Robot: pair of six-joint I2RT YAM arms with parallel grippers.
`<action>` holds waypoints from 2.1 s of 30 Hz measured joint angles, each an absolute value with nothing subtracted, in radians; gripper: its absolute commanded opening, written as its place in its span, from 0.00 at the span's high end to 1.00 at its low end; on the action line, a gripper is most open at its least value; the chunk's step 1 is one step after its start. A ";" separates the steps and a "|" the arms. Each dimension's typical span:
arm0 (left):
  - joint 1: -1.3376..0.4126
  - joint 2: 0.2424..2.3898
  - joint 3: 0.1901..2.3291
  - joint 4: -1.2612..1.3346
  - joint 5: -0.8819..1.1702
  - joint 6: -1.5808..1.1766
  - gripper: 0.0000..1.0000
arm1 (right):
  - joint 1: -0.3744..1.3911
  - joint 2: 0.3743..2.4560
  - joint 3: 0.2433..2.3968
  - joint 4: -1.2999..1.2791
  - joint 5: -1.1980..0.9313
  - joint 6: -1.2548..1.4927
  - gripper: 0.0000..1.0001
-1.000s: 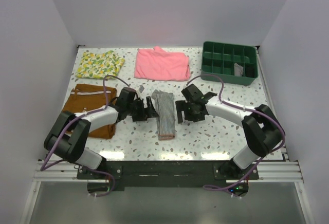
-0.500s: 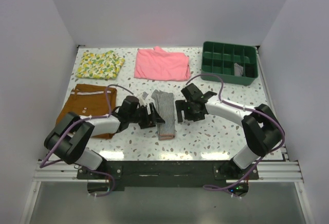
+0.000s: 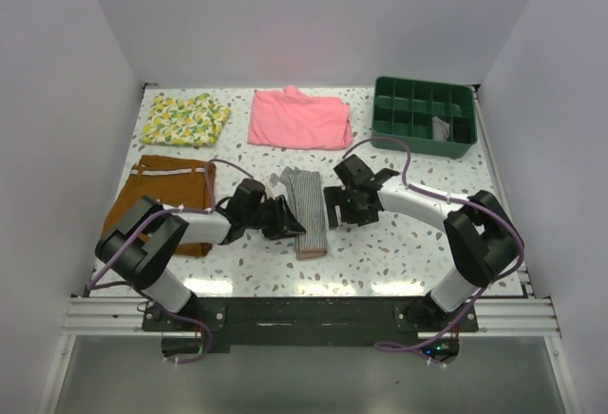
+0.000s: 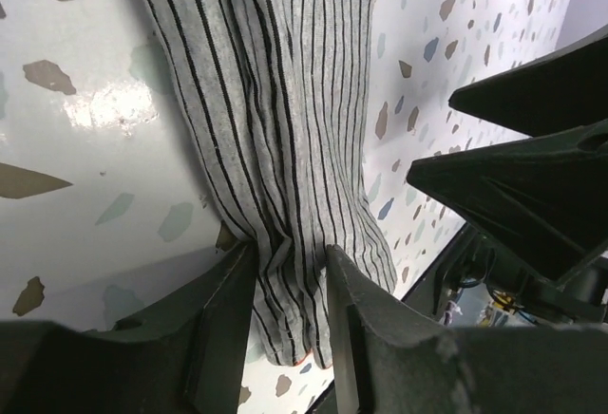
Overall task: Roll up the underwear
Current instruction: Roll the underwear to the center of the board.
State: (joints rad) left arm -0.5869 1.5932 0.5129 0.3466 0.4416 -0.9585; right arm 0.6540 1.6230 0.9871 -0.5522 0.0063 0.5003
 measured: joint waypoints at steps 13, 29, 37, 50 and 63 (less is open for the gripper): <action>-0.590 1.578 0.688 -0.049 0.303 -0.764 0.75 | 0.654 1.625 0.926 -0.437 -0.127 0.551 0.17; -0.558 1.504 0.696 -0.117 0.306 -0.714 0.17 | 0.654 1.626 0.923 -0.424 -0.138 0.558 0.17; -0.546 1.522 0.542 0.218 0.494 -0.798 0.23 | 0.654 1.628 0.925 -0.426 -0.138 0.554 0.17; -0.544 1.644 0.480 0.467 0.596 -0.881 0.68 | 0.656 1.629 0.933 -0.462 -0.120 0.535 0.17; -0.549 1.671 0.620 0.184 0.549 -0.781 1.00 | 0.659 1.536 0.931 -0.479 -0.080 0.438 0.17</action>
